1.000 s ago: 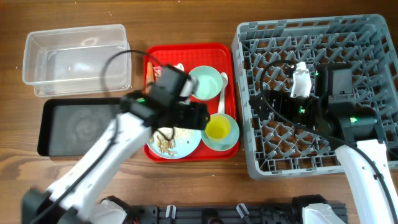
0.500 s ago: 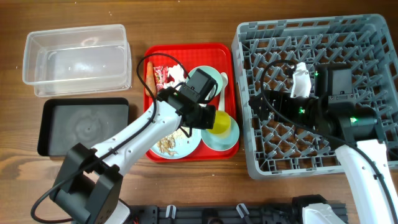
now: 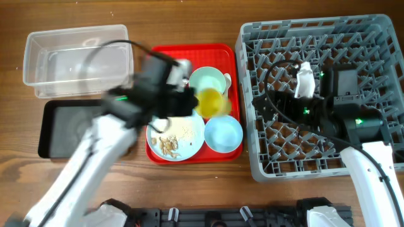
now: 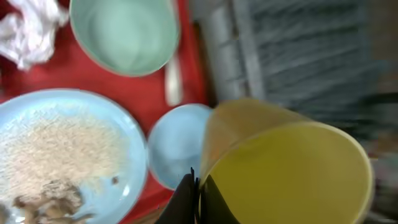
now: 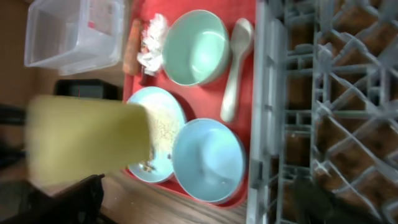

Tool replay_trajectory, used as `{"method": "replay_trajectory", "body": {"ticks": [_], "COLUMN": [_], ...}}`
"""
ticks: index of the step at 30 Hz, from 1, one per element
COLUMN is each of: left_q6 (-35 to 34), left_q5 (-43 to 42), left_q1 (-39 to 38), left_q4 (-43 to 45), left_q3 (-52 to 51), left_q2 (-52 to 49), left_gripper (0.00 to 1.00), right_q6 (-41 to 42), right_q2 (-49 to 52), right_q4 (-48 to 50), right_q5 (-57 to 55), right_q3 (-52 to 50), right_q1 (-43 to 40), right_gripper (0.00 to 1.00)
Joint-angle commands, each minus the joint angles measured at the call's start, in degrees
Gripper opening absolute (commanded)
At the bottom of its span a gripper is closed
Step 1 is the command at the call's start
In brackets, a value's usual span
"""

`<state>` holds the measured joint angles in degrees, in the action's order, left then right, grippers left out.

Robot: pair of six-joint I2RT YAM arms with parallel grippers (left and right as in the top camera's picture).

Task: Sort waste into correct bins and load items into the dishwasher rack
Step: 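Grasp the yellow cup on the red tray with the left gripper, then lift the yellow cup and hand it to the right gripper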

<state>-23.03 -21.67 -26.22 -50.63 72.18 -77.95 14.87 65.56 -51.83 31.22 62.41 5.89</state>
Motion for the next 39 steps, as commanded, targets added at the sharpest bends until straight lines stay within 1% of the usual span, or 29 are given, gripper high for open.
{"method": "replay_trajectory", "body": {"ticks": [1, 2, 4, 5, 7, 8, 10, 11, 13, 16, 21, 23, 28, 31, 33, 35, 39], "left_q6": [0.28, 0.28, 0.28, 0.28, 0.26, 0.22, 0.22, 0.22, 0.22, 0.24, 0.22, 0.22, 0.26, 0.26, 0.26, 0.26, 0.26], "left_q5": [-23.3, -28.87, -39.04, -42.07, -47.3, -48.0, -48.0, -48.76, -50.05, -51.76, -52.94, -53.35, -53.31, -53.29, -53.29, -53.29, -53.29], "left_q1": [12.37, 15.45, 21.79, 23.15, 23.85, 23.54, 23.39, 23.39, 23.37, 23.32, 23.32, 22.82, 22.36, 22.36, 22.36, 22.34, 21.11], "left_q4": [-0.55, -1.05, -2.1, -2.05, -1.68, -1.55, -1.53, -1.53, -1.55, -1.53, -1.62, -1.77, -1.73, -1.46, -1.46, -1.33, -1.29], "left_q3": [1.01, 1.01, 1.01, 1.01, 1.01, 1.01, 1.01, 1.01, 1.01, 1.01, 1.01, 1.01, 1.01, 1.01, 1.01, 1.01, 1.01], "left_q2": [7.63, 8.68, 10.38, 10.6, 10.69, 10.69, 10.69, 10.69, 10.69, 10.69, 10.69, 10.69, 10.78, 10.8, 10.8, 10.8, 10.8], "left_gripper": [0.04, 0.04, 0.04, 0.04, 0.04, 0.04, 0.04, 0.04, 0.04, 0.04, 0.04, 0.04, 0.04, 0.04, 0.04, 0.04, 0.04], "right_q6": [-12.57, -13.6, -13.16, -13.11, -7.76, -5.66, -1.51, 0.66, 0.79, 3.78, 5.29, 7.96, 7.82, 7.8, 7.58, 7.58, 7.67], "right_q2": [-0.09, -0.09, -0.09, -0.09, -0.09, -0.07, -0.07, -0.07, 0.15, 1.09, 3.23, 3.72, 3.98, 3.98, 3.98, 3.98, 3.98], "right_q4": [7.19, 10.56, 18.53, 20.85, 26.71, 29.53, 35.54, 37.55, 39.56, 41.97, 46.23, 46.9, 46.62, 45.7, 45.05, 45.88, 47.63], "right_q5": [27.47, 34.27, 44.3, 47.15, 48.74, 48.7, 47.17, 44.48, 42.12, 38.34, 37.83, 34.91, 33.29, 38.03, 41.46, 44.57, 45.57], "right_q3": [1.33, 1.33, 1.33, 1.33, 1.33, 1.33, 1.33, 1.33, 1.33, 1.33, 1.33, 1.33, 1.33, 1.33, 1.33, 1.33, 1.33], "right_q1": [-0.09, -0.09, -0.09, -0.07, 1.16, 2.6, 6.43, 8.59, 11.32, 14.1, 16.98, 17.07, 13.94, 9.55, 8.22, 8.22, 10.36], "right_gripper": [0.75, 0.74, 0.76, 0.76, 0.81, 0.85, 0.88, 0.88, 0.89, 0.89, 0.86, 0.86, 0.86, 0.86, 0.87, 0.91, 0.92]}}
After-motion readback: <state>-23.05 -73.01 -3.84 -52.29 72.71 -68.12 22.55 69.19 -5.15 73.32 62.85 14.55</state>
